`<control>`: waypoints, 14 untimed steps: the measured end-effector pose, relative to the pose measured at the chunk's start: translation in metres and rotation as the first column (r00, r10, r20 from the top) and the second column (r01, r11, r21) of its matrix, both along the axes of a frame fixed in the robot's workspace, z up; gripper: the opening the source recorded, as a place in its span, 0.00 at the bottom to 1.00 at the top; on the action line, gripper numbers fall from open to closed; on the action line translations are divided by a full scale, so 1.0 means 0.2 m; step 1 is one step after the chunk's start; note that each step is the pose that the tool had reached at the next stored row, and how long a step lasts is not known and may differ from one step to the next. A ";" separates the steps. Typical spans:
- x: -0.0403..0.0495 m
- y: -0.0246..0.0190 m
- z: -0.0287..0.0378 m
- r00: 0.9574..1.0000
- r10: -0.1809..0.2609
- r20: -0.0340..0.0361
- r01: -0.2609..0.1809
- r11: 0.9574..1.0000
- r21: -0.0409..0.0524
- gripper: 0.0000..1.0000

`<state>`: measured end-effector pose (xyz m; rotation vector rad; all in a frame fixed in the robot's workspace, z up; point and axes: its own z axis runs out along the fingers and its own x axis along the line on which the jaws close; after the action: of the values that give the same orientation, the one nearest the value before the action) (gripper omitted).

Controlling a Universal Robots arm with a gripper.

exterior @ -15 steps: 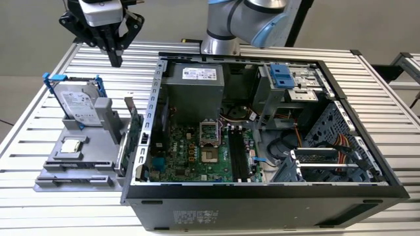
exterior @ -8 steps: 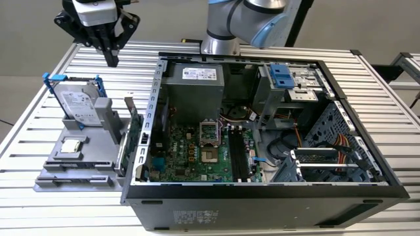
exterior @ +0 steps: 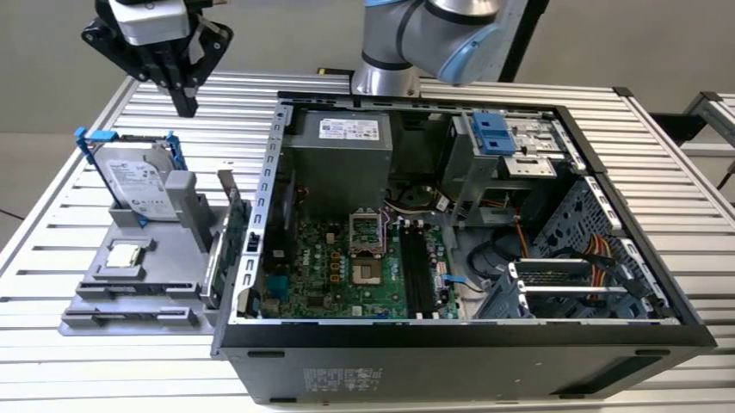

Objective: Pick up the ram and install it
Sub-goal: 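Reach for the ram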

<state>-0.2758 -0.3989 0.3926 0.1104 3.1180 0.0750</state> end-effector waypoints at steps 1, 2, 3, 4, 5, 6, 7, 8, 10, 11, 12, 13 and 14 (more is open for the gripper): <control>-0.010 0.000 0.000 1.000 0.000 0.000 0.000 1.000 0.000 0.00; -0.020 -0.001 0.000 1.000 0.000 0.000 0.000 1.000 0.000 0.00; -0.031 -0.001 0.000 1.000 0.000 0.000 0.000 1.000 0.000 0.00; -0.042 -0.002 0.000 1.000 0.000 0.000 0.000 1.000 0.000 0.00; -0.053 -0.004 0.000 1.000 0.000 0.000 0.000 1.000 0.000 0.00; -0.064 -0.006 0.000 1.000 0.000 0.000 0.000 1.000 0.000 0.00; -0.075 -0.008 0.000 1.000 0.000 0.000 0.000 1.000 0.000 0.00; -0.087 -0.011 0.000 1.000 0.000 0.000 0.000 1.000 0.000 0.00; -0.112 -0.016 0.000 1.000 0.000 0.000 0.000 1.000 0.000 0.00; -0.124 -0.018 0.000 1.000 0.000 0.000 0.000 1.000 0.000 0.00; -0.134 -0.020 0.000 1.000 0.000 0.000 0.000 1.000 0.000 0.00; -0.142 -0.021 0.000 1.000 0.000 0.000 0.000 1.000 0.000 0.00; -0.151 -0.022 0.000 1.000 0.000 0.000 0.000 1.000 0.000 0.00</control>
<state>-0.3060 -0.4034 0.3926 0.1104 3.1181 0.0749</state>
